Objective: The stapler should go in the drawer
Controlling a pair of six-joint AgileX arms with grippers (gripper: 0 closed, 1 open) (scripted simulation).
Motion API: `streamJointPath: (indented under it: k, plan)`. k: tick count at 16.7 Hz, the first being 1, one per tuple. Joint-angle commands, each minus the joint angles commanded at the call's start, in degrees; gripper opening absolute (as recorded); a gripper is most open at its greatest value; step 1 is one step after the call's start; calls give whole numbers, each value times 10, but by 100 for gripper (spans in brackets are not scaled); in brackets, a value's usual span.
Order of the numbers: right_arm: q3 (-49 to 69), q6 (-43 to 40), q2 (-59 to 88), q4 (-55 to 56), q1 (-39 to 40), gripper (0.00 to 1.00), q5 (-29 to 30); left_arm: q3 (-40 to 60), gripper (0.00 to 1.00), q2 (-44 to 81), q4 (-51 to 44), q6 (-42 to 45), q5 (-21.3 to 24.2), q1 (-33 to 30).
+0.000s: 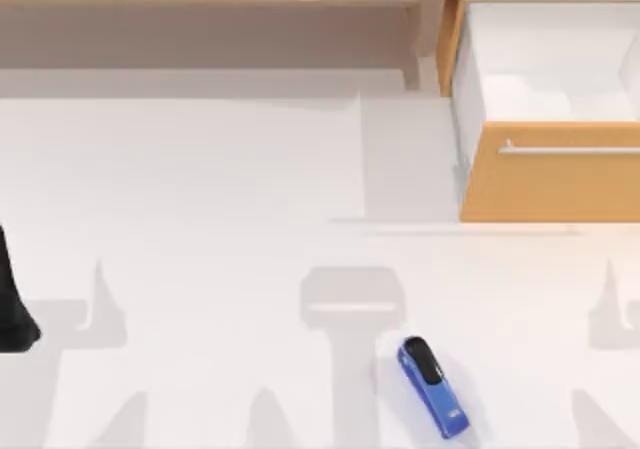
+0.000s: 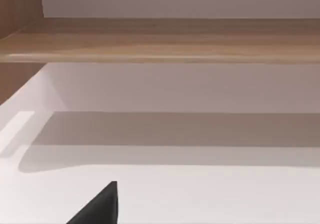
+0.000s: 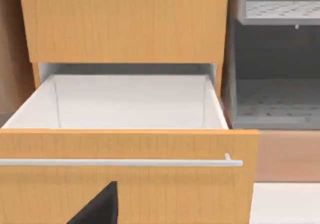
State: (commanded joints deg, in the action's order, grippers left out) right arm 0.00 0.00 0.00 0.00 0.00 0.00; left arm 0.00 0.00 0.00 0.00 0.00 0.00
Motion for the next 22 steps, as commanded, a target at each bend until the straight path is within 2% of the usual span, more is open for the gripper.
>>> streamJointPath:
  k: [4,8,22]
  plan:
    - [17,5,18,-13,11,100,0,0,100,0,0,0,0,0]
    - [105,33,127,-86,73,100,0,0,100,0,0,0,0,0]
    - [583,175,898,-455,385,100,-1,0,100,0,0,0,0,0]
